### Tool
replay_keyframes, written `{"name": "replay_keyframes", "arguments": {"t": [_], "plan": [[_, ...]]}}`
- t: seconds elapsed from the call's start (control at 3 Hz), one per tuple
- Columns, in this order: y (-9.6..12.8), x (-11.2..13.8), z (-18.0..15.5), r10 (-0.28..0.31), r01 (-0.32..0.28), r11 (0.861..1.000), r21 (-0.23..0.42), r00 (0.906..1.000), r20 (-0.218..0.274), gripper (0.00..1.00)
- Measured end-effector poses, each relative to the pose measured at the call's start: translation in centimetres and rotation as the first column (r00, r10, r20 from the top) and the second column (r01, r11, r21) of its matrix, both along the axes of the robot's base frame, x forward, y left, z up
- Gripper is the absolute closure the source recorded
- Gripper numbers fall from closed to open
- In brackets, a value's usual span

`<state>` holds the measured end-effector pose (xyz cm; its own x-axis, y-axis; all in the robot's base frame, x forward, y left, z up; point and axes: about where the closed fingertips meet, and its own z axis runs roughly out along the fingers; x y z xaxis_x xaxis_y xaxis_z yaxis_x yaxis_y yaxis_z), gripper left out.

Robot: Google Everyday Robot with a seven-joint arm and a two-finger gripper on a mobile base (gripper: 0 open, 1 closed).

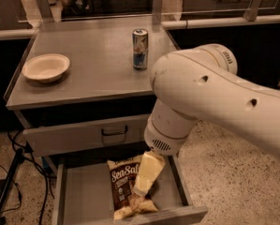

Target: Pick brown chip bag from middle drawer and place on counter

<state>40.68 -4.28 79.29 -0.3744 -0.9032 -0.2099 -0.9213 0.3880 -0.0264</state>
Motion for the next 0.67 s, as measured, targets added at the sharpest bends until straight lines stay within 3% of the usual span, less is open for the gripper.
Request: {"name": "replay_keyframes", "arguments": {"t": [0.33,0.67], "plan": [[1.3,-1.5,-2.5,0.008,-0.007,1.0,0.009,0.9982,-0.059,0.0],[4.3,-1.2,-5.6,-0.009,0.008,1.0,-0.011,0.9962,-0.086,0.0]]}}
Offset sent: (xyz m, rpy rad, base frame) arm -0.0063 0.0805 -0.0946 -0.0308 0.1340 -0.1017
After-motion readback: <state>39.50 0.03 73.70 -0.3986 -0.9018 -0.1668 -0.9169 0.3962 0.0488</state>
